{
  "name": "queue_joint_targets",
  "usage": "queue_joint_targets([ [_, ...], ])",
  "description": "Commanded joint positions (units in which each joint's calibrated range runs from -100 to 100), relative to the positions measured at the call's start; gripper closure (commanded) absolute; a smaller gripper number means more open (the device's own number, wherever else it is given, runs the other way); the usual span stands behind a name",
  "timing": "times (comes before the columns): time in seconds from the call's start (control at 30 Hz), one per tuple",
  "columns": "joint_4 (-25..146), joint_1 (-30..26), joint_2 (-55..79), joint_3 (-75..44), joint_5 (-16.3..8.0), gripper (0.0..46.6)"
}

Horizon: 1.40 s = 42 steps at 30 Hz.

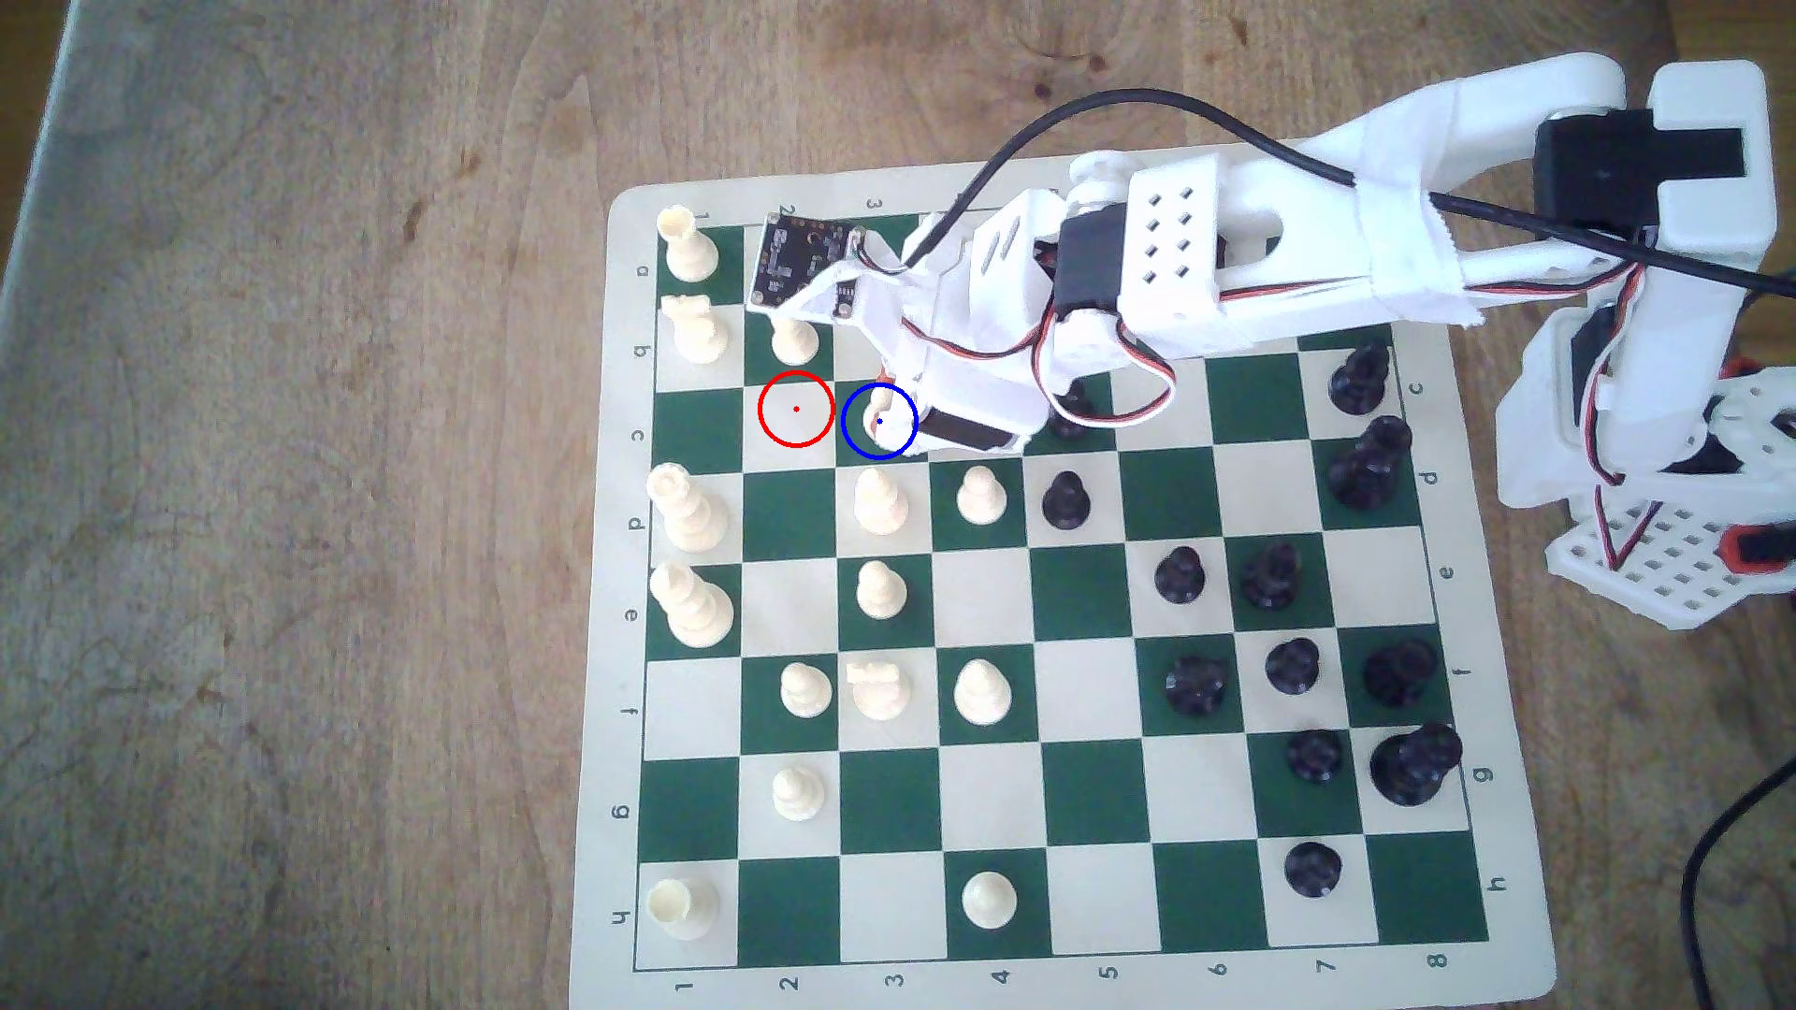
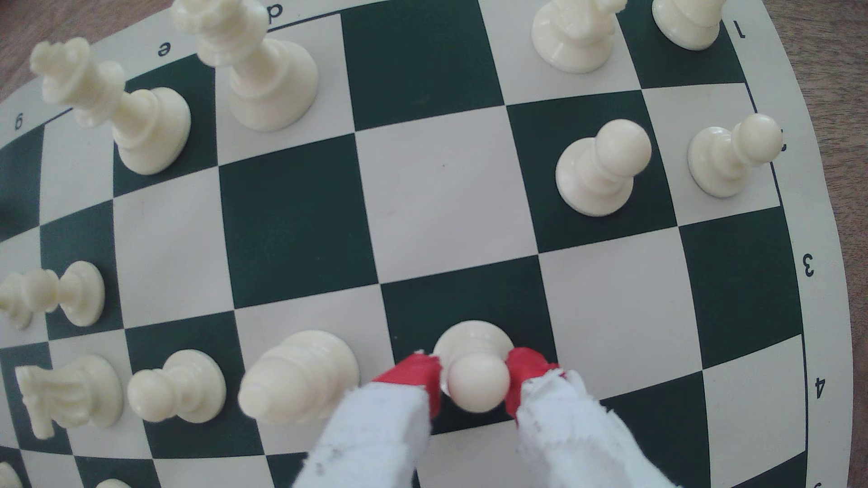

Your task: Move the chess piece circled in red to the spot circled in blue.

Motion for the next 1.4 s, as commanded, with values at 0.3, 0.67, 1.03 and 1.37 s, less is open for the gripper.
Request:
queue_joint_targets([
  [0.3, 0.7, -0.1, -2.2, -1.0, 0.1, 34.0],
  [0.67, 3.0, -0.3, -7.9, 2.0, 0.0, 33.4],
  [1.03, 10.6, -0.3, -26.3, 7.9, -1.0, 33.2],
  [1.37, 12.7, 4.0, -49.0, 27.0, -2.2, 39.5],
])
